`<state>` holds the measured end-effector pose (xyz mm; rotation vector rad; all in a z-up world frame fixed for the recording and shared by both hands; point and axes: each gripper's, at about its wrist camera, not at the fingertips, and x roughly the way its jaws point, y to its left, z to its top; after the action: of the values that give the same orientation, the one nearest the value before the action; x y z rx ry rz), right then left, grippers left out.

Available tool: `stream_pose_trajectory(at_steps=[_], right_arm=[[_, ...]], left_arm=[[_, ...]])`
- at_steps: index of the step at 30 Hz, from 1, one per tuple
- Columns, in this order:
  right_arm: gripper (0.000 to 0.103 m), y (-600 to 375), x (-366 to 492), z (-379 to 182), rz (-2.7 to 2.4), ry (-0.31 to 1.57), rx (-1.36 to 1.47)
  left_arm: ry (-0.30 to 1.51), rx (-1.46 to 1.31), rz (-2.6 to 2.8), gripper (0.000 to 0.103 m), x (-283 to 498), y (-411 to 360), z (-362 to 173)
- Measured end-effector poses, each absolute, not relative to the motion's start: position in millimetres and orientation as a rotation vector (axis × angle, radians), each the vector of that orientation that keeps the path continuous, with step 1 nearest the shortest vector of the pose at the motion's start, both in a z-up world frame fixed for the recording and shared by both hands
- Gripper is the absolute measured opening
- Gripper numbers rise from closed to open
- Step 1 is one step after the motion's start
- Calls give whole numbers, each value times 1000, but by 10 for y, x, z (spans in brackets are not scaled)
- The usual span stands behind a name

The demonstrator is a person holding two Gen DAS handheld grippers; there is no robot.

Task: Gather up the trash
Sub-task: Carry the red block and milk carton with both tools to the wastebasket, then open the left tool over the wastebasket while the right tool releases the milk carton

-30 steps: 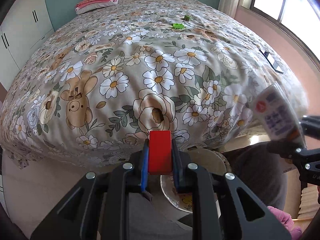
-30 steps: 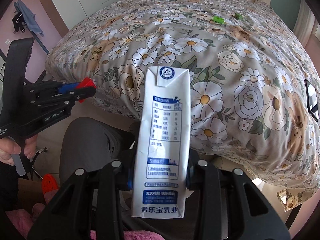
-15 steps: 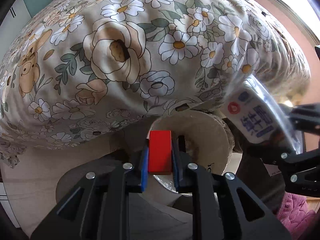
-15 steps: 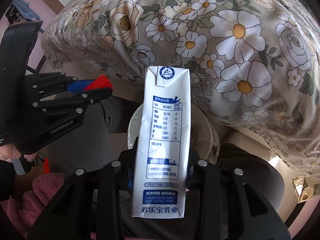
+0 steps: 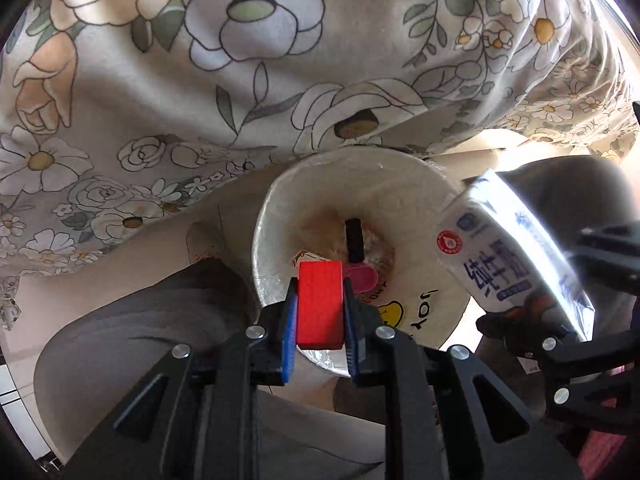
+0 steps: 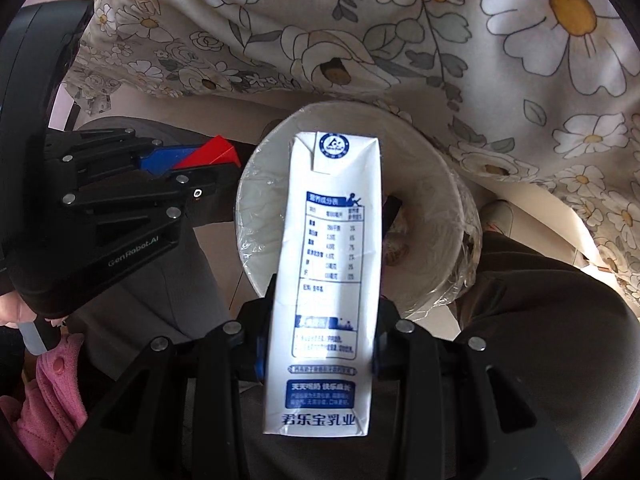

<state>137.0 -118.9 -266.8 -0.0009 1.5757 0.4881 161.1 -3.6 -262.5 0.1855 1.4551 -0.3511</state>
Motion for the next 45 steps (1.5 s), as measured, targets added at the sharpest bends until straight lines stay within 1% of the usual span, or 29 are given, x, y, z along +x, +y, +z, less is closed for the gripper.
stream_pose_trajectory(at_steps=[7, 12, 19, 30, 33, 37, 43, 44, 45], right_arm=[[37, -1208, 1461, -3065, 457, 1661, 63], [37, -1234, 1571, -3402, 408, 1711, 121], [37, -1176, 1665, -3793, 365, 1774, 171], [37, -1136, 1801, -4178, 302, 1854, 165], [37, -1090, 1819, -4257, 275, 1851, 93], [37, -1031, 1819, -4334, 271, 1862, 68], [38, -896, 1797, -4348, 254, 1880, 53], [40, -866, 1795, -4353, 254, 1886, 51], [50, -840, 1817, -4366, 247, 1889, 44]], left_arm=[[1549, 134, -356, 22, 1708, -66, -2997], [1638, 32, -364, 22, 1762, -114, -3287], [1703, -8, -347, 22, 1812, -175, -3635], [1794, -78, -281, 22, 1916, -141, -4088], [1804, -93, -260, 22, 1935, -114, -4155], [1792, -49, -237, 22, 1942, -132, -4168], [1822, -46, -227, 22, 1961, -117, -4229], [1822, -39, -227, 26, 1962, -129, -4221], [1816, -31, -227, 37, 1962, -137, -4209]])
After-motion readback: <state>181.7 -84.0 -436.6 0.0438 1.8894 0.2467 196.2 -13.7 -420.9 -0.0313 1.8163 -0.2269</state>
